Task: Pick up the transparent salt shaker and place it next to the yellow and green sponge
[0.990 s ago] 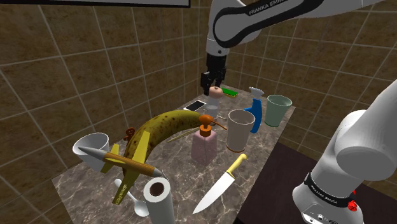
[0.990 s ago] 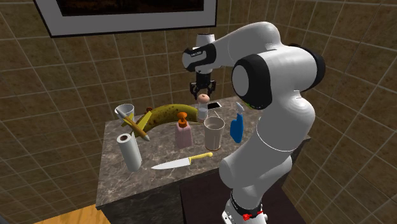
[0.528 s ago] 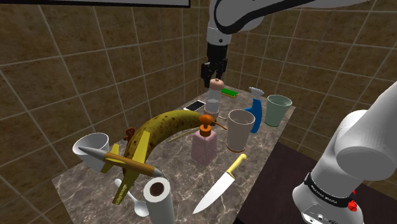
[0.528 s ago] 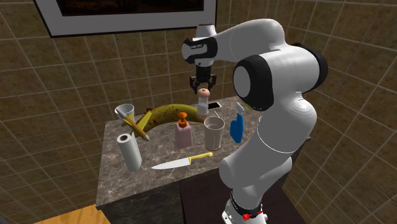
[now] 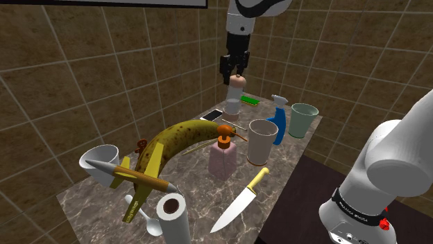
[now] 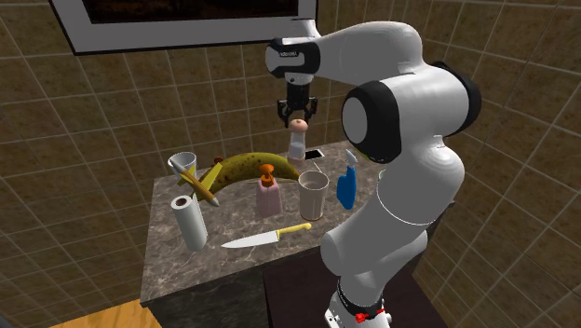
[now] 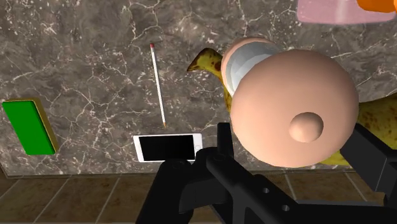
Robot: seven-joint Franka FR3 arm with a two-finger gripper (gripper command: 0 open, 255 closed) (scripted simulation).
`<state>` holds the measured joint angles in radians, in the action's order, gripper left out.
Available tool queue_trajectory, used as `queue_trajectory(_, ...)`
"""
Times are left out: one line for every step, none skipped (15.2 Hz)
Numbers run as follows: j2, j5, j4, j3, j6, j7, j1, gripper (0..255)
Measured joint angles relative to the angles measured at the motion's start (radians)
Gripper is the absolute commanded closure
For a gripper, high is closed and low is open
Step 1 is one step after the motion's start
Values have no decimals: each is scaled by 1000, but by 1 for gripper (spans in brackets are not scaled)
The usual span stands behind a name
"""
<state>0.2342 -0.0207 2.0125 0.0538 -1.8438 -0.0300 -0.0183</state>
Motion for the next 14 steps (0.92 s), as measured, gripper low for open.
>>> queue_trajectory(0, 0, -13, 0, 13, -1, 0, 255)
queue_trajectory(-3, 0, -28, -1, 25, 1, 0, 255)
queue_trajectory(0, 0, -38, 0, 38, -1, 0, 255)
queue_trajectory(-1, 0, -52, 0, 51, -1, 0, 255)
queue_trajectory(-2, 0, -65, 0, 64, -2, 0, 255)
queue_trajectory(-4, 1, -81, 0, 77, -2, 0, 255)
queue_trajectory(-3, 1, -95, 0, 92, -2, 0, 255)
queue_trajectory(-5, 1, -113, 0, 108, -1, 0, 255)
queue_trajectory(-8, 1, -130, 0, 122, -2, 0, 255)
queue_trajectory(-8, 1, -142, -1, 134, -2, 1, 255)
queue_trajectory(-13, 1, -159, 0, 146, -2, 1, 255)
queue_trajectory(-17, 2, -176, 1, 159, -4, 0, 255)
queue_trajectory(-23, 2, -196, 0, 173, -3, 0, 255)
queue_trajectory(-20, 2, -210, -1, 190, -3, 1, 255)
